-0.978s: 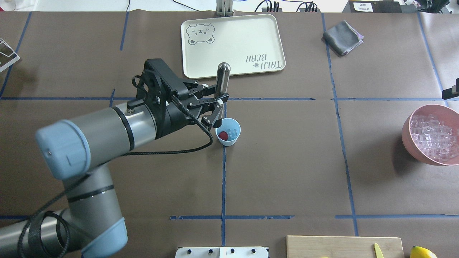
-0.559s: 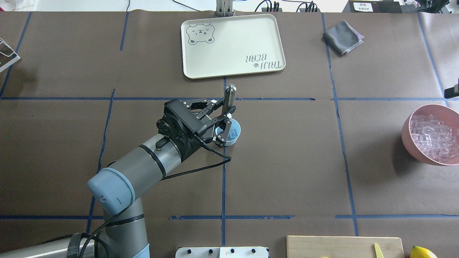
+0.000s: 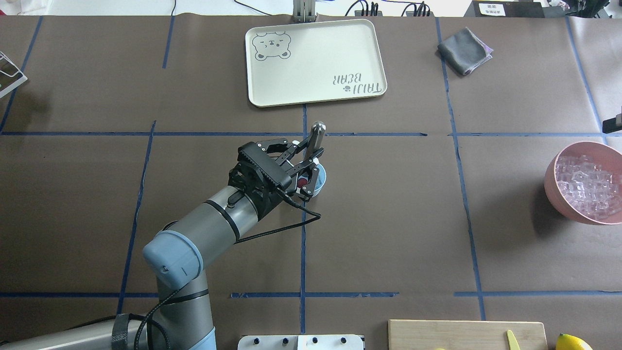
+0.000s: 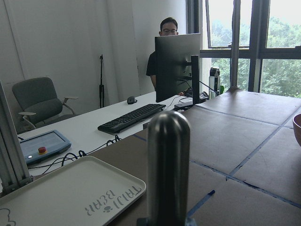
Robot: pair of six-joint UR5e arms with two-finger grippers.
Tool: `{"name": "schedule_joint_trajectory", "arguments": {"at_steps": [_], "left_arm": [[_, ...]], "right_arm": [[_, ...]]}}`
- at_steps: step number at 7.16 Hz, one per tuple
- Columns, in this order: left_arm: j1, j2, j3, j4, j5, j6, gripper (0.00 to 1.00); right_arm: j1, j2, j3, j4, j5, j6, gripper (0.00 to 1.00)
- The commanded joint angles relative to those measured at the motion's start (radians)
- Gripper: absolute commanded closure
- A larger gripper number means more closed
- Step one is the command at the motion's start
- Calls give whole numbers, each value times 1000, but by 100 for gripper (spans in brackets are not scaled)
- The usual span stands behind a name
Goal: Mash ice and strawberries in cup
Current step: 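Press the muddler down into the cup contents with the left gripper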
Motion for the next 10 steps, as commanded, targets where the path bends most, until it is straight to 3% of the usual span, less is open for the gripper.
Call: {"name": "schedule_joint_trajectory", "arguments": {"at_steps": [1, 8, 10], "left_arm": [[13, -4, 29, -9, 0, -1, 98], [37, 2, 43, -15, 0, -1, 98], [36, -7, -32, -14, -6, 0, 100]], "right_arm": [[0, 0, 0, 0, 0, 0, 1], [0, -9, 0, 0, -2, 0, 1], [1, -9, 2, 0, -2, 0, 1]]}}
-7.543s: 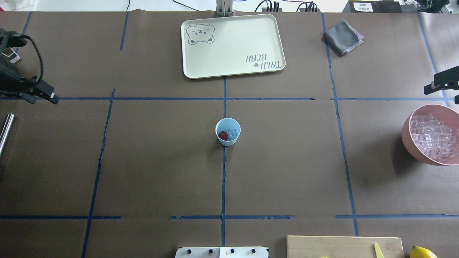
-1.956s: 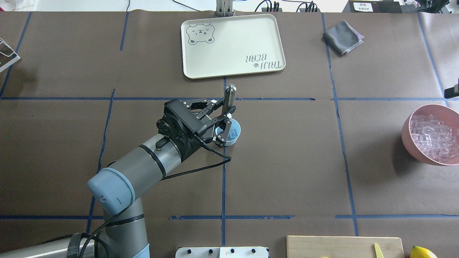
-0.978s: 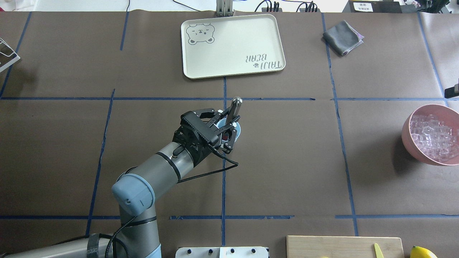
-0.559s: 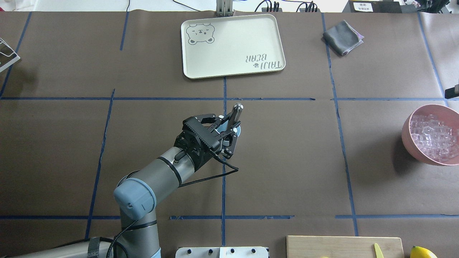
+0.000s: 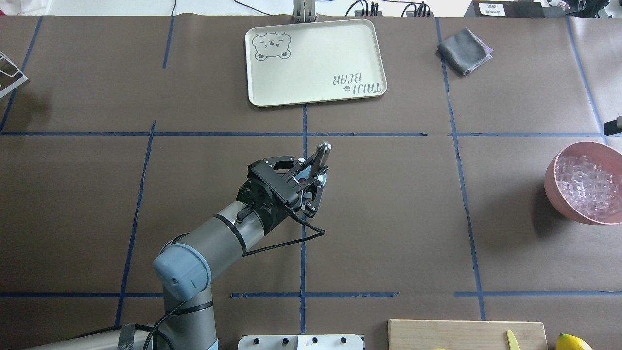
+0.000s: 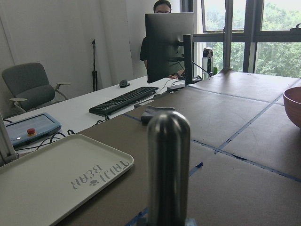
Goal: Mash ice and strawberries in cup
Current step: 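Press the muddler down into the cup contents with the left gripper, then lift the muddler out of the cup and withdraw the left gripper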
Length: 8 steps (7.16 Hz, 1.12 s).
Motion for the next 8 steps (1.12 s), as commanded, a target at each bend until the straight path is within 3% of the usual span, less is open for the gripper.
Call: {"name": "schedule_joint_trajectory", "arguments": {"at_steps": [1, 2, 4, 5, 8], "left_arm": [[-24, 7, -87, 13, -10, 4, 100], [-79, -2, -96, 29, -63, 28, 100], [-258, 16, -150, 165, -284, 8, 100], [-294, 89, -152, 191, -317, -122, 100], [-470, 367, -176, 228, -414, -174, 100]], "right_arm": [[1, -11, 2, 2, 0, 0, 1], [1, -14, 2, 2, 0, 0, 1], [4, -58, 2, 33, -2, 1, 1], [7, -83, 1, 64, -3, 1, 1], [11, -140, -10, 137, -5, 0, 1]]}}
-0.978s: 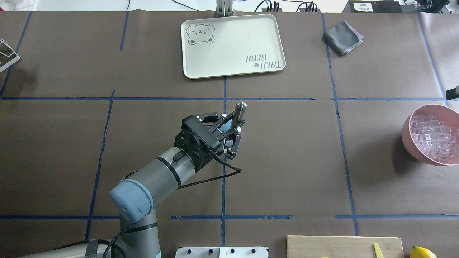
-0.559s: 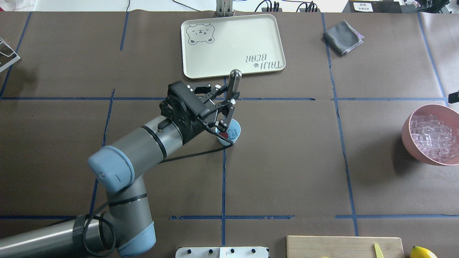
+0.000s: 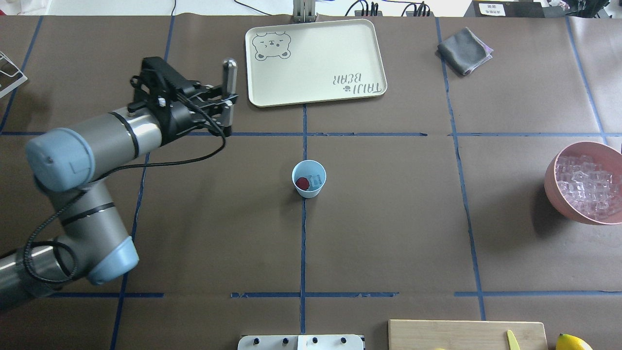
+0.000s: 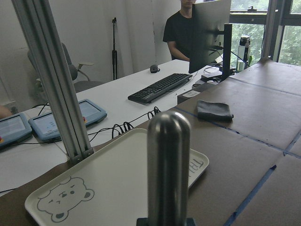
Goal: Mash ice and strawberries in cup
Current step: 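Lift the muddler out of the cup and withdraw the left gripper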
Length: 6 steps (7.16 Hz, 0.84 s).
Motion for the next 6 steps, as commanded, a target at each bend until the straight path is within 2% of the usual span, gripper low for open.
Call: {"name": "schedule_joint_trajectory", "arguments": {"at_steps": [1, 3, 4, 5, 6], "left_arm": [[-137, 194, -7, 70, -91, -14, 100], [-229, 273, -5, 355, -198, -13, 100], [-261, 310, 1, 462, -266, -13, 100], [-331, 339, 15, 524, -409, -11, 100], [-407, 350, 35, 619, -591, -11, 100]], "right_arm": [[7, -31, -3, 17, 0, -13, 1], [84, -77, -58, 9, 6, -227, 1], [101, -79, -87, 1, 6, -272, 1], [116, -80, -127, -2, 6, -368, 1], [133, -77, -162, -2, 6, -429, 1]]}}
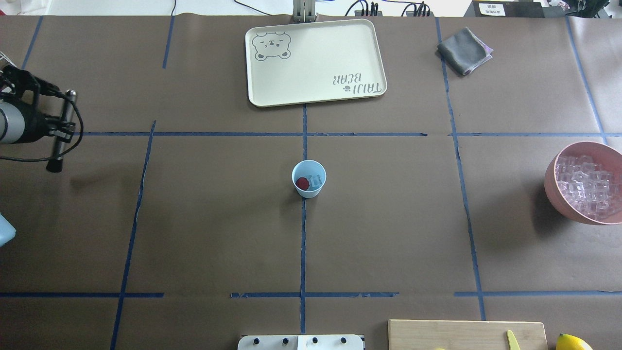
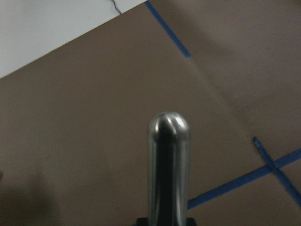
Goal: Mash ice and strawberries in cup
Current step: 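Lift the muddler out of the cup and withdraw the left gripper, then lay the muddler down on the table and open the left gripper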
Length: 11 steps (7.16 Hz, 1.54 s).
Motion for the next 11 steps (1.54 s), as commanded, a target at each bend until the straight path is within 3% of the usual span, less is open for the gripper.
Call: {"name": "schedule_joint_trajectory", "arguments": {"at_steps": [1, 3, 8, 11], "left_arm": [[-98, 50, 21, 216, -238, 13, 100], [-92, 41, 3, 431, -241, 13, 100], [-84, 33, 78, 472, -241, 13, 100], [-72, 32, 97, 471, -243, 11, 89]], "right_arm": [[13, 5, -44, -32, 0, -117, 1], [56, 18, -40, -123, -1, -227, 1], [76, 27, -34, -128, -1, -229, 1], [78, 27, -30, -128, 0, -228, 1]]}}
